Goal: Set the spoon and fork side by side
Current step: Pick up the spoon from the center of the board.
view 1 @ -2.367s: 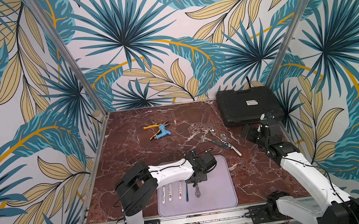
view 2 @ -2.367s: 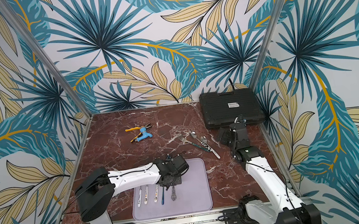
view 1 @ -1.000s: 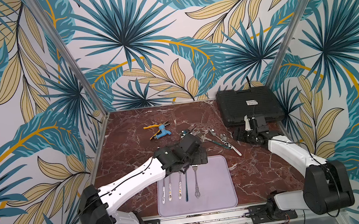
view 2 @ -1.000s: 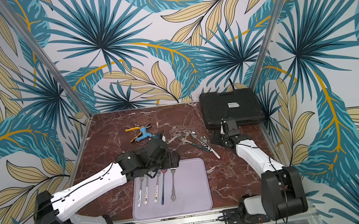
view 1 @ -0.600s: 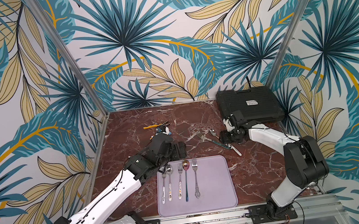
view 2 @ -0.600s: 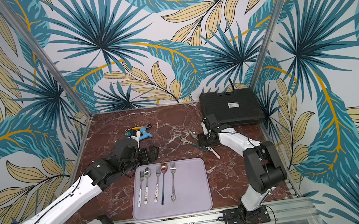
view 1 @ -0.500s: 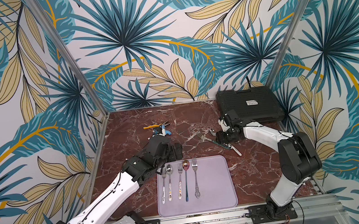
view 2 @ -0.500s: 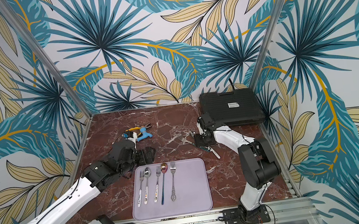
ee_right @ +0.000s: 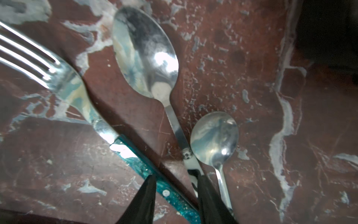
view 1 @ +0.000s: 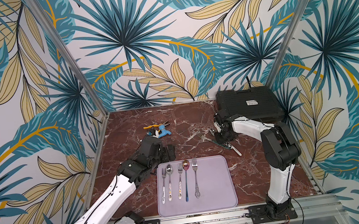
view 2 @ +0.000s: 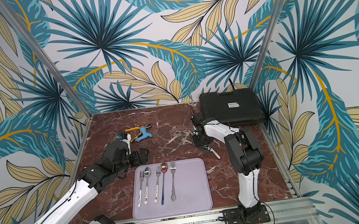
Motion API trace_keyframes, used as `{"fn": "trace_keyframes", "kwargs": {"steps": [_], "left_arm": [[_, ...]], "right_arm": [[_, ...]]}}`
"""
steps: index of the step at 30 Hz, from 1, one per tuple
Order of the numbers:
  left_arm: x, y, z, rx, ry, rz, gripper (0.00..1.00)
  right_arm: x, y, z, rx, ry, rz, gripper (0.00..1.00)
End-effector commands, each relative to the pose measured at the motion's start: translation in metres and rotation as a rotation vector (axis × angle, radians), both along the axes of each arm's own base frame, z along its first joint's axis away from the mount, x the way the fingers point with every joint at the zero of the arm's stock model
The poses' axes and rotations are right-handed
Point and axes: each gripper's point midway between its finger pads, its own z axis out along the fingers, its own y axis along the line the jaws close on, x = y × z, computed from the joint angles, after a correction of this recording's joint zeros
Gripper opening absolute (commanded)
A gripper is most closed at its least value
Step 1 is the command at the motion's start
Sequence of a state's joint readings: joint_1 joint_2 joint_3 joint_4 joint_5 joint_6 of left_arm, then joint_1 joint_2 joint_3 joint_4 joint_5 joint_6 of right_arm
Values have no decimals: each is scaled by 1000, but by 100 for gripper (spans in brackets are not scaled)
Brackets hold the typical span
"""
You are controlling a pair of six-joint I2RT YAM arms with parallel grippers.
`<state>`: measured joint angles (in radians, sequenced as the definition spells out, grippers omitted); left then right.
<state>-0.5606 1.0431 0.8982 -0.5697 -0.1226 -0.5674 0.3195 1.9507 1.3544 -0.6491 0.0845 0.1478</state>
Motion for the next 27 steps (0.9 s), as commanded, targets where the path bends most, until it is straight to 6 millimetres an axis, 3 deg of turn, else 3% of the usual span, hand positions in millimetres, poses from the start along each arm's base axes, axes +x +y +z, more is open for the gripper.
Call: {"fn": "trace_keyframes", "kwargs": {"steps": [1,9,16,24,27], "left_arm": [[-1,0,-5,-2,-6,-32,100],[1,1,-8,-5,-1,-31,100],[0,6,-4,1,-5,-17,100],[-5,12,2,-3,-18,-4,100],[-7,16,4,1,-23,3,100]], "right_arm": [[-6,-16,-4,-81,28,-3,42],[-12,-18,-13,-81,61,5,41],[-18,-10,-21,-33,91,14,29],[-23,-8,-23,-24,122,21,31],[-22,-6,-19,-12,113,15,16]]}}
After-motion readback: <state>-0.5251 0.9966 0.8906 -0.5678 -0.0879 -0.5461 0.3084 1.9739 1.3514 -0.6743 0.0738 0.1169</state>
